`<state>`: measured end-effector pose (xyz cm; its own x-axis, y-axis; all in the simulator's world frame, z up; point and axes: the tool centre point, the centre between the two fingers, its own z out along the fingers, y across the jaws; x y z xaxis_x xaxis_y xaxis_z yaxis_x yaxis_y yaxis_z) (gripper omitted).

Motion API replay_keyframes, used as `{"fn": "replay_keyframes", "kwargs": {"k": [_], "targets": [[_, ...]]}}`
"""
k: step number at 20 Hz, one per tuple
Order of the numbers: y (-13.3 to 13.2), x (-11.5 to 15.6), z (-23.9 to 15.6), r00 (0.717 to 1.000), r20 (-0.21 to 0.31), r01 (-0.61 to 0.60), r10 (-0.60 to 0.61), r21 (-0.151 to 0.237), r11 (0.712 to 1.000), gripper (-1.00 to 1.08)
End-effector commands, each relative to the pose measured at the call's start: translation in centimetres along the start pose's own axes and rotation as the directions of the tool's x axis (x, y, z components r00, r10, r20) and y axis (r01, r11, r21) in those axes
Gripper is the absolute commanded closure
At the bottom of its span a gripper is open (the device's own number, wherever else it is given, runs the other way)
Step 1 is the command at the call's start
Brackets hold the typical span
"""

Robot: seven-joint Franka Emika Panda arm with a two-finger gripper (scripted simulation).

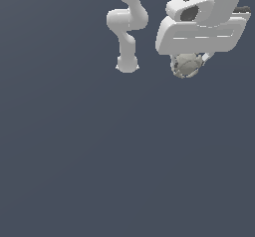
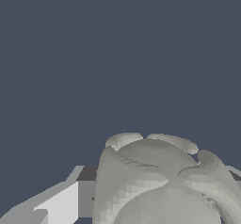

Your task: Pick up the object and move it to a goal position.

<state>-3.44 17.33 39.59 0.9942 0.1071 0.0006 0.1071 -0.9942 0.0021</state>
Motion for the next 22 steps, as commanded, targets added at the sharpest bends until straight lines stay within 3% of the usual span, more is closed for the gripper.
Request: {"fn": "replay_keyframes", "kwargs": {"k": [1,11,22], "targets": [[-1.5,-0.5,-2.5,1.0,0.001,-0.001,0.001,0.0,1.0,1.08],[-5.6,-1.2,-9.0,1.0,0.001,-0.001,0.001,0.001,1.0,1.08],[-6.7,-1.3,-10.8,1.0,0.001,-0.001,0.001,0.002,1.0,1.08]]}}
